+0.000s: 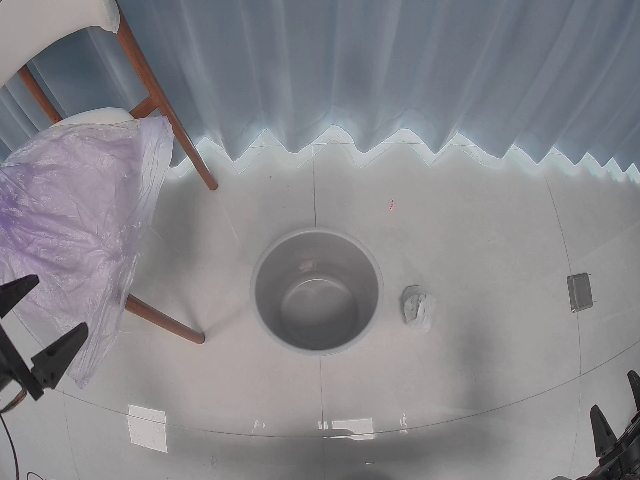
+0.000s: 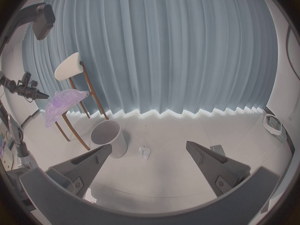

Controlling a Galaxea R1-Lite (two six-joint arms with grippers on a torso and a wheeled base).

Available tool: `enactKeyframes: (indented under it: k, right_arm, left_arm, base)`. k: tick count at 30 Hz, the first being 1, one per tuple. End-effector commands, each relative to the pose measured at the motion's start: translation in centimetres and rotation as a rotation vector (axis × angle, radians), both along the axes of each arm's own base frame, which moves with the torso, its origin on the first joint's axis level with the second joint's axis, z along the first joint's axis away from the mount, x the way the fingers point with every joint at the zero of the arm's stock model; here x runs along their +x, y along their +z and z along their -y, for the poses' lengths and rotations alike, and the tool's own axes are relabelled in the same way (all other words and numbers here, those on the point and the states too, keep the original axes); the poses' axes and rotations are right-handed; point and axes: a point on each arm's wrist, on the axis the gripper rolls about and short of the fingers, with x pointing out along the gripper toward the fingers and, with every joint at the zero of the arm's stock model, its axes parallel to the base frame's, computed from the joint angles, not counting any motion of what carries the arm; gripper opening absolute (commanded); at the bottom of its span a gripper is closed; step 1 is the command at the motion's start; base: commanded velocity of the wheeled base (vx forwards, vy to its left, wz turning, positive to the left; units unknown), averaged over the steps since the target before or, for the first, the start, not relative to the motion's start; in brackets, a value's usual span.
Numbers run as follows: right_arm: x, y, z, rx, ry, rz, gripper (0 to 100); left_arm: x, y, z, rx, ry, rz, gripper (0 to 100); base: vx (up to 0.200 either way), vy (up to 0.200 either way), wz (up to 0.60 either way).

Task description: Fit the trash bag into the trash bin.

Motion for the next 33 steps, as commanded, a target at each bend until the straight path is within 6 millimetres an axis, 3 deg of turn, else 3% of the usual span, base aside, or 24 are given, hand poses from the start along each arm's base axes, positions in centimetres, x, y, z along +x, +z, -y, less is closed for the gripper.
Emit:
enactKeyframes:
  k: [1,7,12,15,22,33]
  right_arm:
    - [0.0,-0.5,0.0,0.003,0.001,-0.001,100]
    - [0.0,-0.5,0.0,0.003,0.001,-0.001,100]
    - [0.0,-0.5,0.0,0.003,0.001,-0.001,100]
    - [0.0,-0.5,0.0,0.003,0.001,-0.001,100]
    - [0.0,-0.5,0.0,0.003,0.001,-0.001,100]
    - [0.0,-0.5,0.0,0.003,0.001,0.001,100]
  left_arm:
    - [6.1,1.4,1.2,0.015,-0.096,-0.128,100]
    - [10.6,2.0,2.7,0.144,-0.054,-0.148,100]
    - [12.5,1.9,5.0,0.184,-0.03,-0.11,100]
    - [13.1,1.9,6.0,0.251,0.032,-0.061,100]
    - [13.8,1.3,5.0,0.581,0.148,-0.03,100]
    - [16.0,-0.7,5.3,0.699,0.175,-0.111,100]
  base:
    - [0.0,0.0,0.0]
    - [0.0,0.0,0.0]
    - [0.0,0.0,0.0]
    - [0.0,0.0,0.0]
    - [0.0,0.0,0.0]
    - [0.0,0.0,0.0]
